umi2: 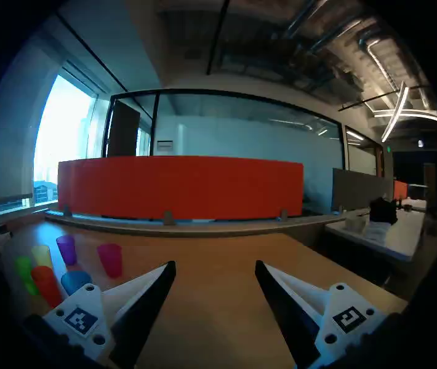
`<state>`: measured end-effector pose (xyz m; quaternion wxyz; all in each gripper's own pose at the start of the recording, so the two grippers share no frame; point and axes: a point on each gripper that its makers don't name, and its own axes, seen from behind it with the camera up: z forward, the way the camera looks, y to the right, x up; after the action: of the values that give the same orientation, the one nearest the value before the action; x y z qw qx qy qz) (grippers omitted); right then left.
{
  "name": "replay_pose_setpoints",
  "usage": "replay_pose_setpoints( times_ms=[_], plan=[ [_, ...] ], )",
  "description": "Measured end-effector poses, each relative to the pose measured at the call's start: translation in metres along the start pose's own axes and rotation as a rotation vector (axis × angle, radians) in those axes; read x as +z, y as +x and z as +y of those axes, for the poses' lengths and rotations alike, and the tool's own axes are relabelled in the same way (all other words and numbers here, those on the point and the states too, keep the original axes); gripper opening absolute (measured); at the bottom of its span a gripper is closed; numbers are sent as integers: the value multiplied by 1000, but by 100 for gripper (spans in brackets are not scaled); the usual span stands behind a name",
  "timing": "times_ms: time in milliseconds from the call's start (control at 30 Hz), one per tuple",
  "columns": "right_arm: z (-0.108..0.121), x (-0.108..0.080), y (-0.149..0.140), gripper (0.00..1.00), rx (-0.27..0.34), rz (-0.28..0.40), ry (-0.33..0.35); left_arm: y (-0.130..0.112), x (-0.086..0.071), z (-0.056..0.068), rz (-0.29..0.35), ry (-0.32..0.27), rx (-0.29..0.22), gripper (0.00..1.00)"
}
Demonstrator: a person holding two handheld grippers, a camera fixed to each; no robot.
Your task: Pour water
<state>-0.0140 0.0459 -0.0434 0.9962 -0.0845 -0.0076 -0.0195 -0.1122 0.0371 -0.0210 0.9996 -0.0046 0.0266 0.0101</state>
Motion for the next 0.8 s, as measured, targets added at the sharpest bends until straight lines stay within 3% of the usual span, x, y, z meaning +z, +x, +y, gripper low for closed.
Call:
replay_pose_setpoints(
  times_ms=[400,800],
  plan=[
    [-21,8,10,100,-20,81,68,0,1,0,0,0,1,100],
    [-43,17,2,100,23,133,115,1,0,0,0,0,1,100]
  ],
)
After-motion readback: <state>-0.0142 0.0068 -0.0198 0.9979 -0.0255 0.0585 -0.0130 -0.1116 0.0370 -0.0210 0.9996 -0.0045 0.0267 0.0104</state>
